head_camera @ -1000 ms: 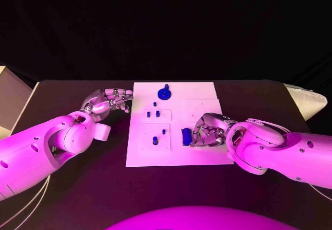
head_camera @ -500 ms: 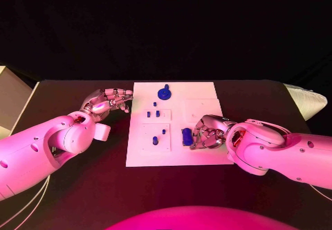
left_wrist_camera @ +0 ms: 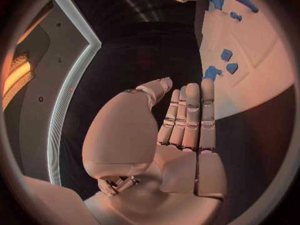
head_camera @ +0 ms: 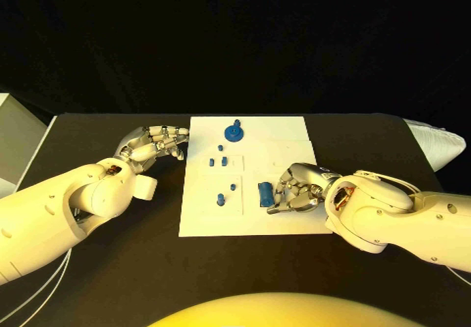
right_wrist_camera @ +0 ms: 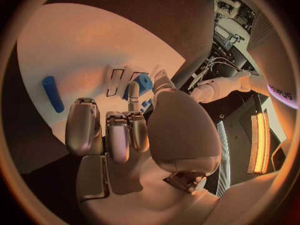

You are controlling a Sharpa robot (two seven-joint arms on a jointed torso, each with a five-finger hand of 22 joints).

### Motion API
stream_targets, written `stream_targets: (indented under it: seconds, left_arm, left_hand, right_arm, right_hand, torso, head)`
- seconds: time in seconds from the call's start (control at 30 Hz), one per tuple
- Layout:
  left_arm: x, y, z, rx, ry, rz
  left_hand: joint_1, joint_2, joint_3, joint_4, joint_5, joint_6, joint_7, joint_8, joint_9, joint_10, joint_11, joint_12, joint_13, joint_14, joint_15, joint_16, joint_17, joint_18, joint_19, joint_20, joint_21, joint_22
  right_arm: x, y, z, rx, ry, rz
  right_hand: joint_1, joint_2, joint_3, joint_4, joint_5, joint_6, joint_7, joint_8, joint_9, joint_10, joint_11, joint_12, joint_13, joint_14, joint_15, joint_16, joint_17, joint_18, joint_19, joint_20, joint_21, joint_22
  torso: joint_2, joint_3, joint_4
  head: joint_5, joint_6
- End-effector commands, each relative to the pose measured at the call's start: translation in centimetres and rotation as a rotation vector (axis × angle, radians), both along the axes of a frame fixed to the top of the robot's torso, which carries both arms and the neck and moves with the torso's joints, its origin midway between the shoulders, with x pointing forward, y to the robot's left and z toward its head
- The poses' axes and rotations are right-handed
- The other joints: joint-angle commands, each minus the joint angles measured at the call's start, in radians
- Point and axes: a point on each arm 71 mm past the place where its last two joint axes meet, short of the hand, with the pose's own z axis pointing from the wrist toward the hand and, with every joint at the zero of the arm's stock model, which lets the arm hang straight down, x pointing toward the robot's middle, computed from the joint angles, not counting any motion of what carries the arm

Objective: Assemble the parts on the task board

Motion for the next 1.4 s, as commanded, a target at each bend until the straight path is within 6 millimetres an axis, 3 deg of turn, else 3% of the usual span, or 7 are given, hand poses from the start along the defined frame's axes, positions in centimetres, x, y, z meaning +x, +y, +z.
stream_targets:
  seconds: [0.03,0.2,0.57,0.77,0.97,1.17,1.4]
  left_arm:
    - [-0.1,-0.2,0.0,-0.011,-0.002,-0.013]
    - [-0.1,-0.2,0.0,-0.011,-0.001,-0.014]
    - [-0.1,-0.2,0.0,-0.01,0.002,-0.017]
    - [-0.1,-0.2,0.0,-0.01,0.002,-0.017]
    - [-0.1,-0.2,0.0,-0.01,0.003,-0.018]
    - [-0.1,-0.2,0.0,-0.01,0.003,-0.018]
    - [-0.1,-0.2,0.0,-0.009,0.007,-0.02]
  left_hand:
    - [-0.006,0.0,-0.002,0.005,0.003,-0.007,0.002,0.004,-0.001,-0.004,0.001,0.004,-0.001,-0.003,0.0,0.004,0.002,0.006,0.006,0.0,-0.006,-0.002]
    - [-0.006,0.0,-0.002,0.005,0.003,-0.007,0.002,0.004,-0.001,-0.004,0.001,0.004,-0.001,-0.003,0.0,0.004,0.002,0.006,0.006,0.0,-0.006,-0.002]
    - [-0.006,0.0,-0.002,0.005,0.003,-0.007,0.002,0.004,-0.001,-0.004,0.001,0.004,-0.001,-0.003,0.0,0.004,0.002,0.006,0.006,0.0,-0.006,-0.002]
    - [-0.006,0.0,-0.002,0.005,0.003,-0.007,0.002,0.004,-0.001,-0.004,0.001,0.004,-0.001,-0.003,0.0,0.004,0.002,0.006,0.006,0.0,-0.006,-0.002]
    - [-0.006,0.0,-0.002,0.005,0.003,-0.007,0.002,0.004,-0.001,-0.004,0.001,0.004,-0.001,-0.003,0.0,0.004,0.002,0.006,0.006,0.0,-0.006,-0.002]
    - [-0.004,0.0,-0.001,0.006,0.003,-0.007,0.002,0.007,-0.001,-0.006,0.001,0.007,-0.001,-0.004,0.0,0.005,0.002,0.006,0.006,0.0,-0.008,-0.002]
    - [-0.004,0.0,-0.001,0.006,0.003,-0.007,0.002,0.007,-0.001,-0.006,0.001,0.007,-0.001,-0.004,0.0,0.005,0.002,0.006,0.006,0.0,-0.008,-0.002]
  right_arm:
    - [-0.1,0.0,0.4,0.042,-0.029,-0.003]
    - [0.2,-0.4,0.4,0.04,-0.041,-0.021]
    - [0.6,-0.4,0.4,0.035,-0.059,-0.025]
    - [0.9,0.0,0.2,0.016,-0.071,-0.017]
    - [1.2,0.4,0.1,-0.016,-0.083,-0.001]
    - [1.2,0.6,-0.1,-0.043,-0.079,0.021]
    - [0.9,1.0,-0.3,-0.042,-0.057,0.05]
  right_hand:
    - [-0.021,0.004,-0.01,0.0,0.0,0.008,-0.003,0.01,0.003,0.08,-0.006,0.01,0.233,0.104,-0.006,0.005,0.245,-0.01,0.011,0.0,0.002,0.041]
    - [0.007,0.022,0.004,-0.003,0.006,0.017,-0.011,0.025,0.009,0.083,-0.013,0.017,0.236,0.105,-0.011,0.007,0.249,-0.011,0.014,-0.004,0.008,0.047]
    - [0.045,0.035,0.022,-0.002,0.002,0.019,-0.015,0.036,0.012,0.085,-0.017,0.022,0.239,0.106,-0.015,0.009,0.256,-0.013,0.017,-0.008,0.017,0.055]
    - [0.078,0.057,0.047,-0.005,0.016,0.015,-0.02,0.041,0.012,0.086,-0.021,0.023,0.24,0.106,-0.018,0.01,0.256,-0.013,0.018,-0.011,0.017,0.057]
    - [0.135,0.044,0.1,-0.007,0.015,0.012,-0.023,0.044,0.009,0.086,-0.024,0.023,0.24,0.107,-0.021,0.01,0.258,-0.013,0.019,-0.014,0.017,0.061]
    - [0.222,0.011,0.151,-0.012,0.037,0.017,-0.025,0.043,-0.001,0.087,-0.026,0.025,0.242,0.107,-0.023,0.011,0.261,-0.014,0.02,-0.016,0.018,0.065]
    - [0.2,-0.013,0.14,-0.004,0.022,0.021,-0.019,0.043,-0.005,0.087,-0.021,0.024,0.242,0.107,-0.02,0.011,0.259,-0.015,0.02,-0.014,0.017,0.067]
  torso:
    - [-0.001,-0.0006,-0.0009]
    - [-0.001,-0.0011,0.001]
    - [0.001,-0.0009,0.0019]
    - [0.0,-0.0011,0.0012]
    - [0.0,-0.0003,0.0017]
    - [-0.001,-0.0008,0.0002]
    - [-0.002,-0.0004,-0.0004]
  head:
    - [-0.002,0.0]
    - [-0.003,0.0]
    - [-0.003,-0.002]
    - [0.0,-0.005]
    - [-0.001,-0.007]
    - [0.0,-0.009]
    - [0.001,-0.008]
